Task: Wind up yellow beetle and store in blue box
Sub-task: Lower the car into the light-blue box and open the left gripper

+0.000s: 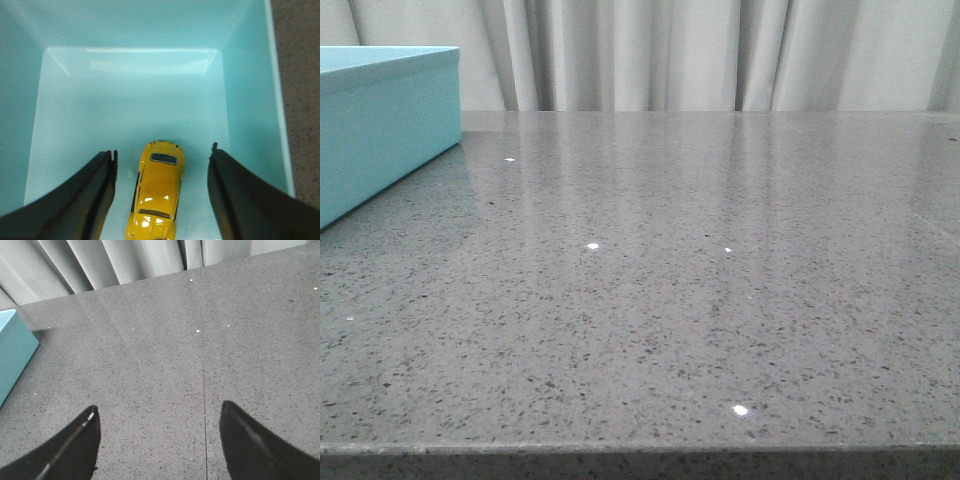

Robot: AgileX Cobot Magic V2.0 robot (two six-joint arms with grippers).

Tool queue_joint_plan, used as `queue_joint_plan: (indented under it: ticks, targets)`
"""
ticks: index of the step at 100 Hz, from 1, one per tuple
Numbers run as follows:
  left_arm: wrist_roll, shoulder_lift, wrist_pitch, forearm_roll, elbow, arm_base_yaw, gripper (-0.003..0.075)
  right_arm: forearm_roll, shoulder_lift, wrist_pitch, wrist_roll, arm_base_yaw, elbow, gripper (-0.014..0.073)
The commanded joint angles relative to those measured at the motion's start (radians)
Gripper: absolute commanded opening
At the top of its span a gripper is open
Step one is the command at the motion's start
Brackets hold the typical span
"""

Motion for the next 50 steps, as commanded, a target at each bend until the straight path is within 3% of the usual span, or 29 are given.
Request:
queue_joint_plan:
  ticks: [1,13,37,50]
  targets:
    - [0.016,-0.083,-0.055,-0.041,-0.027,0.0,0.033,-0.032,-0.005,-0.06,-0.019,-0.001,-0.023,0.0507]
    - [0.023,-0.139,-0.055,-0.066,-0.027,0.0,0.0237,-0.057,-0.005,-0.06,-0.02,-0.001,-0.023,0.0468]
    - [0.12,-0.246,-0.06,-0.167,-0.009,0.0,0.0092,-0.069,-0.005,-0.051,-0.02,-0.001,-0.023,0.0107]
    - [0.124,-0.311,-0.087,-0.171,0.064,0.0,0.002,-0.072,-0.005,-0.047,-0.02,-0.001,-0.023,-0.0024]
